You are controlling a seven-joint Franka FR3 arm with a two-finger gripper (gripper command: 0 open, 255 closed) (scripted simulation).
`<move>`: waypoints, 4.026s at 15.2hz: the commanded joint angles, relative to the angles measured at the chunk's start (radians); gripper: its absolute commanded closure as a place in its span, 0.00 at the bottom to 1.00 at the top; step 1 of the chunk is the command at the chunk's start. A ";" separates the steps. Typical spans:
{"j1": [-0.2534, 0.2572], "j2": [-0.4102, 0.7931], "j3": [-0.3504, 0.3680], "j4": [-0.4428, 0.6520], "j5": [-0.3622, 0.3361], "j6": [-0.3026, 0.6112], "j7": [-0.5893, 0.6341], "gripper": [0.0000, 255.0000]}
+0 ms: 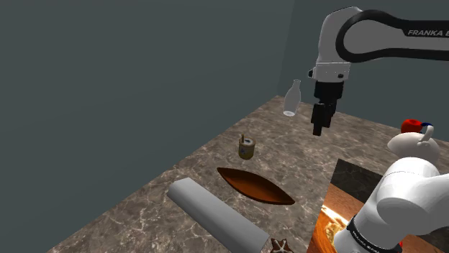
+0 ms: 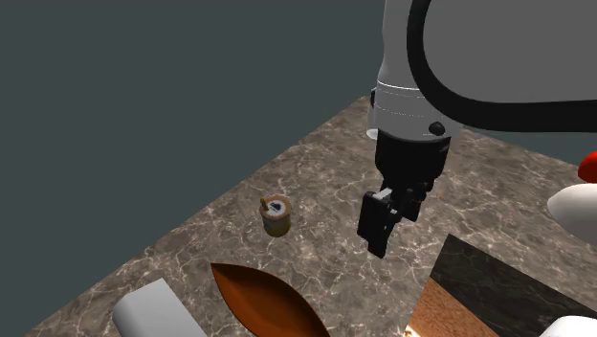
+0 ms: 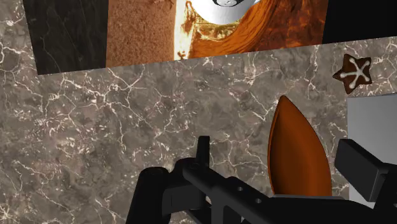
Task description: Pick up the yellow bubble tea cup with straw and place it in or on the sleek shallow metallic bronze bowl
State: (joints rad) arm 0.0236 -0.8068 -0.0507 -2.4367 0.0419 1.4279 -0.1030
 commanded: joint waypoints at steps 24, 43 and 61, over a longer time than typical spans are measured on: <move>-0.015 0.729 0.112 0.155 -0.038 0.776 0.230 0.00; -0.014 0.790 0.112 0.112 -0.043 0.881 0.234 1.00; -0.014 0.710 0.111 0.181 -0.037 0.731 0.230 1.00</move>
State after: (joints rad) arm 0.0081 -0.0886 0.0597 -2.2617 0.0041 2.1733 0.1250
